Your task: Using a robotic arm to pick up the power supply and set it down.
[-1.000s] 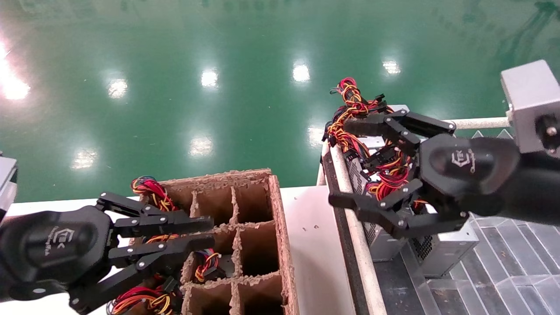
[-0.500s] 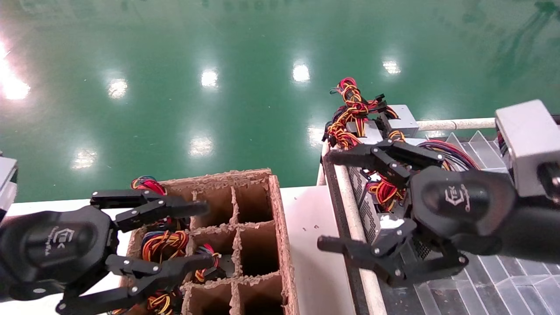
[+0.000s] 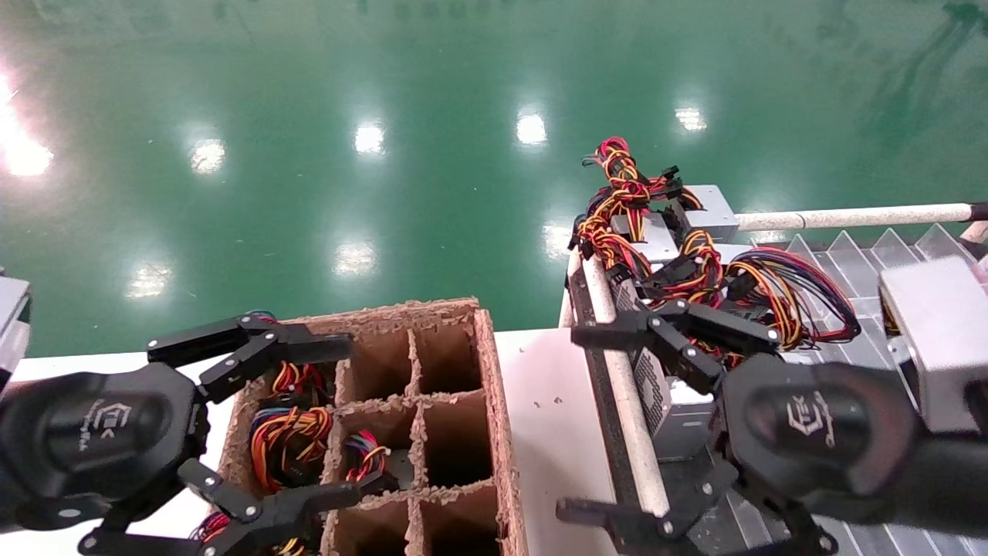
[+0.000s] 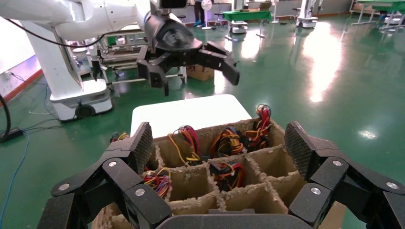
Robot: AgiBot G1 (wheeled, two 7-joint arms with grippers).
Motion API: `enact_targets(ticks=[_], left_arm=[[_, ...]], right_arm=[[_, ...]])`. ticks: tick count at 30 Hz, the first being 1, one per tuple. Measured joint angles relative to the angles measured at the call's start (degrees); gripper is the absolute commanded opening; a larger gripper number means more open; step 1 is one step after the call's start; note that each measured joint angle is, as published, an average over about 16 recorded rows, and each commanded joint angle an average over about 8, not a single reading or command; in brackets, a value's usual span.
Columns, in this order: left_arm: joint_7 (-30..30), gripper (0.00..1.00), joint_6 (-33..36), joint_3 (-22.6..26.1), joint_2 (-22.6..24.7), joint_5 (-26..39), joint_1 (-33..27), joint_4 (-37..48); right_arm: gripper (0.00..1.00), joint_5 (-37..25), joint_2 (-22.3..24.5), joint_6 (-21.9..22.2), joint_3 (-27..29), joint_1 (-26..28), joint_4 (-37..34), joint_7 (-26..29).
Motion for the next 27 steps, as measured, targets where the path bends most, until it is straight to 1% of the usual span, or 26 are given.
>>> enact_targets(ticks=[4,9,27], left_arm=[[0.00,1.00,0.00,0.00,0.00,0.00,0.00,0.00],[0.00,1.00,-0.01,0.00,0.00,0.00,0.01,0.01],[0.00,1.00,-0.01,0.00,0.00,0.00,0.01,0.01]], right_arm=[[1.00,-0.86,-0.42,-0.66,2.11,-1.59,0.60,0.47],[1.00,-1.35,-0.65,-1.03,3.26,-2.44,0.93,0.71],[1.00,-0.97,-0.46,-0.74,2.33,-1.76,0.66,0.57]])
